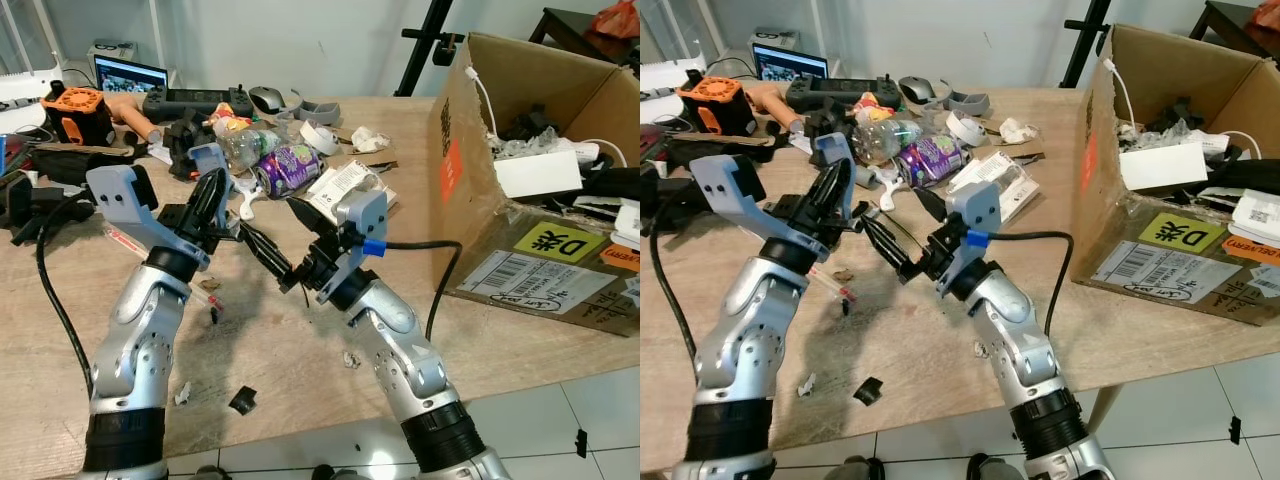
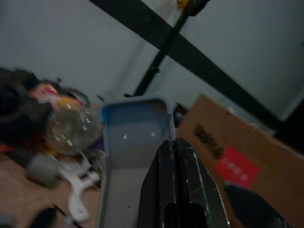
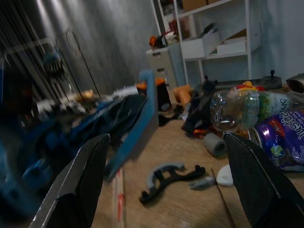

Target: Picking trash to rubbish bin

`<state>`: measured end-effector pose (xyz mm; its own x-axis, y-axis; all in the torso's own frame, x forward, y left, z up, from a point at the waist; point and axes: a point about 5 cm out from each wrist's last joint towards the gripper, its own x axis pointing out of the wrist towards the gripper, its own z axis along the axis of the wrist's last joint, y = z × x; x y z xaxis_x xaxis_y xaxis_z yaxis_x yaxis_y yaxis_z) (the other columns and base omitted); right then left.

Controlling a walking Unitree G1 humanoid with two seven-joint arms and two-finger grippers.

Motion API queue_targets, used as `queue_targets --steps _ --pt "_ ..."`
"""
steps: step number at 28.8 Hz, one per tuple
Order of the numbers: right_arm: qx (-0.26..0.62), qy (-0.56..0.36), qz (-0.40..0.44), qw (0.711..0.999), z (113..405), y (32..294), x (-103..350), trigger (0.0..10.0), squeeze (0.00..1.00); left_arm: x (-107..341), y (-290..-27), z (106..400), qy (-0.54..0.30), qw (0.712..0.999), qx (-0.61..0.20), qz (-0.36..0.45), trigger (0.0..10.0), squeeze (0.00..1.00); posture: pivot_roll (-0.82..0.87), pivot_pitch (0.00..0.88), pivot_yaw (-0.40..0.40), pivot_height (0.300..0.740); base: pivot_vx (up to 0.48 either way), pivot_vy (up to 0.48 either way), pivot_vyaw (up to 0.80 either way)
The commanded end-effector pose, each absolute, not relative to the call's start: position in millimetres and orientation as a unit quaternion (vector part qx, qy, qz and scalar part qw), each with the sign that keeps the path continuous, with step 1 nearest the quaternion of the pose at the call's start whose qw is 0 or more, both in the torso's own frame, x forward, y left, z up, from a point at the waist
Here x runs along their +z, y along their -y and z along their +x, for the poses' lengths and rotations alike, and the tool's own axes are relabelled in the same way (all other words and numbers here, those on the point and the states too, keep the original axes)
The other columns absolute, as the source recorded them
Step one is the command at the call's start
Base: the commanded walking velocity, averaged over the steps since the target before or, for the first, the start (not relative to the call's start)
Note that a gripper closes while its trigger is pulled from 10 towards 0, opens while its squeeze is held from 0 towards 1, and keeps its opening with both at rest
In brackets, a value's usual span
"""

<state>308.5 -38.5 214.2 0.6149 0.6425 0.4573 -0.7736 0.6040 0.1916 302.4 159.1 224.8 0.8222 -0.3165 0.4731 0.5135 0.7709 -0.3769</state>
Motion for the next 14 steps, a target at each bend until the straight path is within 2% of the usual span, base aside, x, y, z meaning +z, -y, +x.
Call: queue_targets --steps 1,5,8,10,14 --pt "0.41 0.179 0.209 0.87 305 41 219 10.0 0.0 225 -160 297 0.195 0.905 -0.245 -0.289 0.0 0.0 0.04 0.145 -0.083 0.74 0.0 0.0 0.0" --pt "0.416 0.188 0.256 0.852 302 42 228 10.0 0.0 226 -165 292 0.193 0.886 -0.275 -0.318 0.0 0.0 0.05 0.166 -0.081 0.74 0.0 0.0 0.0" --pt "0.438 0.196 0.299 0.825 296 41 238 10.0 0.0 224 -165 285 0.182 0.871 -0.321 -0.325 0.0 0.0 0.04 0.126 -0.073 0.74 0.0 0.0 0.0" --pt "0.445 0.193 0.321 0.813 294 40 241 10.0 0.0 223 -165 284 0.179 0.866 -0.336 -0.323 0.0 0.0 0.05 0.158 -0.078 0.74 0.0 0.0 0.0" --pt "0.456 0.179 0.363 0.793 291 40 246 10.0 0.0 221 -164 277 0.169 0.851 -0.378 -0.324 0.0 0.0 0.05 0.145 -0.074 0.74 0.0 0.0 0.0"
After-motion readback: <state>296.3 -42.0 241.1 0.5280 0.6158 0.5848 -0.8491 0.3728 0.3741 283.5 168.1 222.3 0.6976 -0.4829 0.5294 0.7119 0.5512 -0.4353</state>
